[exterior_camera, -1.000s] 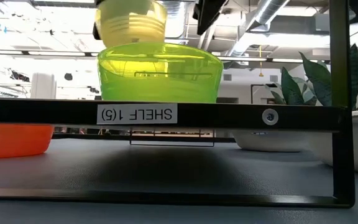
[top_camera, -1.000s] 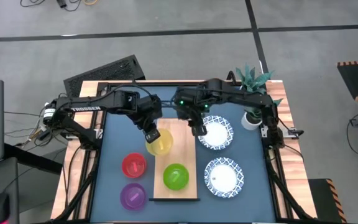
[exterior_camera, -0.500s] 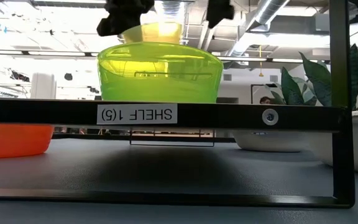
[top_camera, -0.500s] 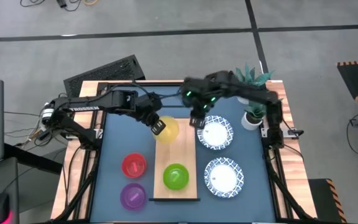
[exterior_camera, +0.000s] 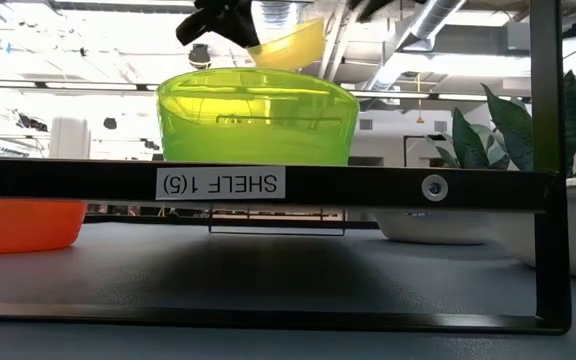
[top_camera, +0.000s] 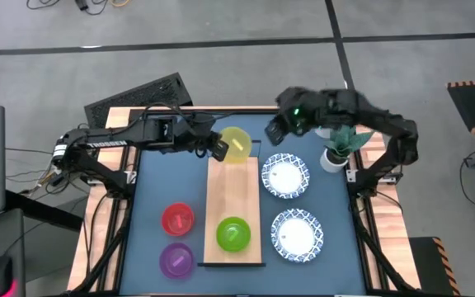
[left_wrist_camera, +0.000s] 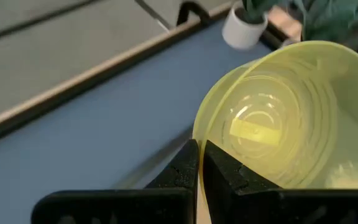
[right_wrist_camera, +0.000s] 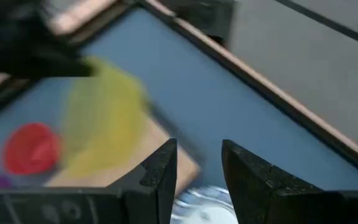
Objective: Place and stack bowls onto a shelf
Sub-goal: Stack the yellow bowl on top of the green bowl on the shelf
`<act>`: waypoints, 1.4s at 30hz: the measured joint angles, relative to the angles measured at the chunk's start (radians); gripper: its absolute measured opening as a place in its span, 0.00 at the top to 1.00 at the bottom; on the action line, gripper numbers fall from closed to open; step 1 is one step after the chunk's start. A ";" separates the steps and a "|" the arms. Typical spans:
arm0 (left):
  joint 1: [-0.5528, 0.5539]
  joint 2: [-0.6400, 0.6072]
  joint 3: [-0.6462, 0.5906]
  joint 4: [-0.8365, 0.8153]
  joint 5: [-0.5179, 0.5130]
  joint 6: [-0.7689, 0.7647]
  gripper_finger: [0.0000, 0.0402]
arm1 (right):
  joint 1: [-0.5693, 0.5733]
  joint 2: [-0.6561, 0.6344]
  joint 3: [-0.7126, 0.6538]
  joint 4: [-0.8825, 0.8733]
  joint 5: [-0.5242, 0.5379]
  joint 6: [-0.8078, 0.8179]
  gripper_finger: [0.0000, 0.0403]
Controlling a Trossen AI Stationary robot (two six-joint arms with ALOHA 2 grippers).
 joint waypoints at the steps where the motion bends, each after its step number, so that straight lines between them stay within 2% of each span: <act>1: 0.000 0.000 0.000 0.014 -0.019 0.000 1.00 | 0.012 -0.001 -0.015 0.014 0.001 0.001 0.62; 5: 0.000 0.000 0.000 0.027 -0.088 0.016 1.00 | 0.054 0.036 -0.025 0.024 0.045 -0.017 0.62; 9: 0.000 0.000 0.000 0.027 -0.103 0.028 1.00 | 0.098 0.078 -0.027 0.083 0.099 -0.028 0.62; 12: 0.000 0.001 0.000 0.028 -0.122 0.036 1.00 | 0.109 0.089 -0.024 0.134 0.105 -0.035 0.62; 26: -0.022 0.001 0.000 0.052 -0.131 0.069 1.00 | 0.086 0.135 -0.026 0.137 0.089 -0.027 0.63; 30: -0.022 0.002 0.000 0.066 -0.124 0.095 1.00 | 0.088 0.131 -0.025 0.139 0.074 -0.025 0.69; 38: -0.022 0.002 -0.001 0.082 -0.097 0.180 1.00 | 0.087 0.131 -0.026 0.095 0.075 -0.021 0.95; 42: -0.021 0.002 -0.001 0.094 -0.072 0.208 1.00 | 0.087 0.132 -0.026 0.079 0.068 -0.020 0.95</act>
